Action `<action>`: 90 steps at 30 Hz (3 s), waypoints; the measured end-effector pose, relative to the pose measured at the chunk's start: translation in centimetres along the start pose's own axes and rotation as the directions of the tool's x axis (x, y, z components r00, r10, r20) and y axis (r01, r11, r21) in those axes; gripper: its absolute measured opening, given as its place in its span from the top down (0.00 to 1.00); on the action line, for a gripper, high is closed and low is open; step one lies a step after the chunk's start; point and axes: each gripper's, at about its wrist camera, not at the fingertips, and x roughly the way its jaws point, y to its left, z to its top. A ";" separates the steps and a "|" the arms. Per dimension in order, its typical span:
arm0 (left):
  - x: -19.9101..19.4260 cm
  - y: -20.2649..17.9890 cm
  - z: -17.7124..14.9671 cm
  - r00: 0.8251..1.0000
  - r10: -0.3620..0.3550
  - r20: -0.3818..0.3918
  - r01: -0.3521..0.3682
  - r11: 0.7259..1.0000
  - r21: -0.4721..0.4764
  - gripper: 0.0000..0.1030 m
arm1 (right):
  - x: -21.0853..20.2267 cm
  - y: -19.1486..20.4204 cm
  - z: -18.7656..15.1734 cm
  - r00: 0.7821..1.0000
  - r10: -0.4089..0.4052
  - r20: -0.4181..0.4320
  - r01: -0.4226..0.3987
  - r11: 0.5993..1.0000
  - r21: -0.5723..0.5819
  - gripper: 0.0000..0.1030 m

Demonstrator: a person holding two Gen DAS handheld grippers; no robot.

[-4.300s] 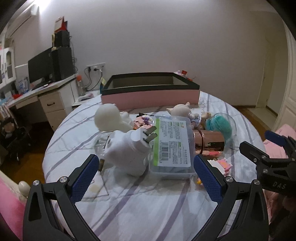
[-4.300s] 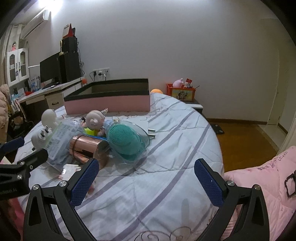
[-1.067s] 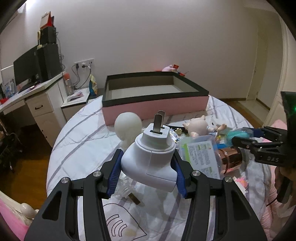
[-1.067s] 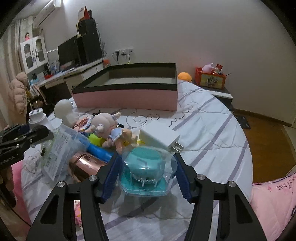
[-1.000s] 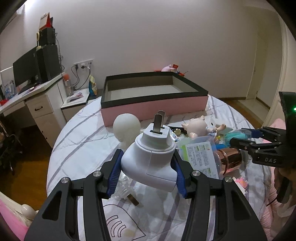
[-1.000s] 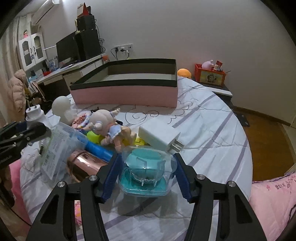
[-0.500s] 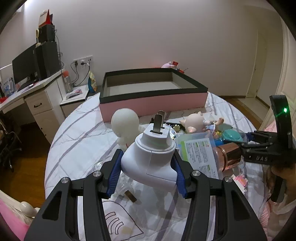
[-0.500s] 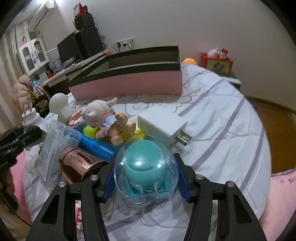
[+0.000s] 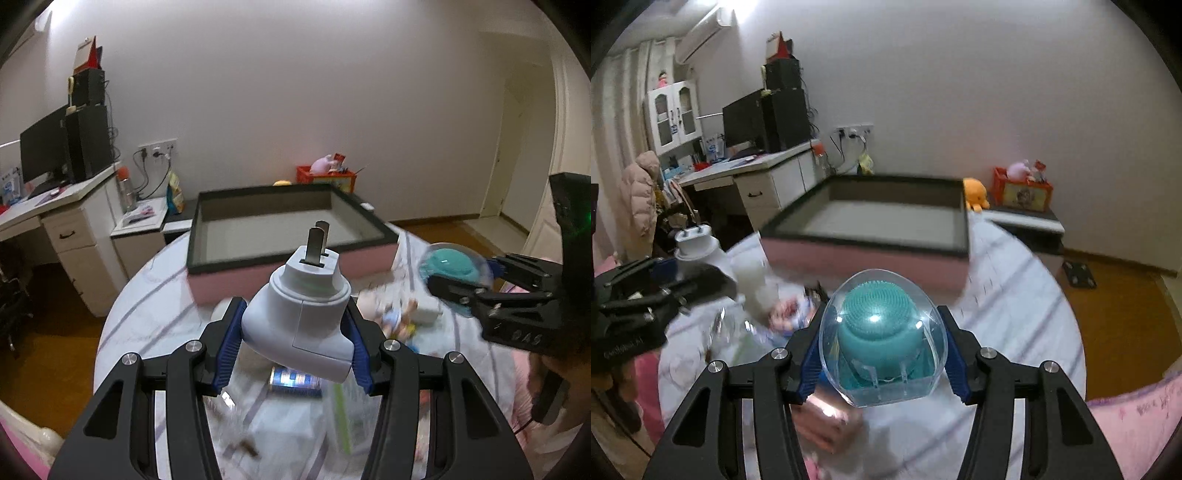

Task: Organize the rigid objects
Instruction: 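Carry both items into the pink box and open both tools, then grasp the clear medicine box with the left tool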

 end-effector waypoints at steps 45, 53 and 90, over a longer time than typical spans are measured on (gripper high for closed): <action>12.0 4.6 11.6 0.984 0.154 -0.091 -0.155 0.988 -0.005 0.09 | 13.7 -2.7 11.6 0.990 0.009 -0.143 0.000 0.998 0.061 0.22; -0.8 1.7 7.3 0.949 0.251 0.190 -0.252 0.968 -0.024 0.00 | 3.1 -0.3 8.6 0.998 -0.011 0.069 0.010 1.000 0.024 0.12; -1.2 -6.8 -7.8 0.988 0.138 -0.073 -0.137 0.990 0.027 0.00 | -6.1 -0.4 -9.3 0.981 -0.177 0.075 0.170 0.981 0.089 0.00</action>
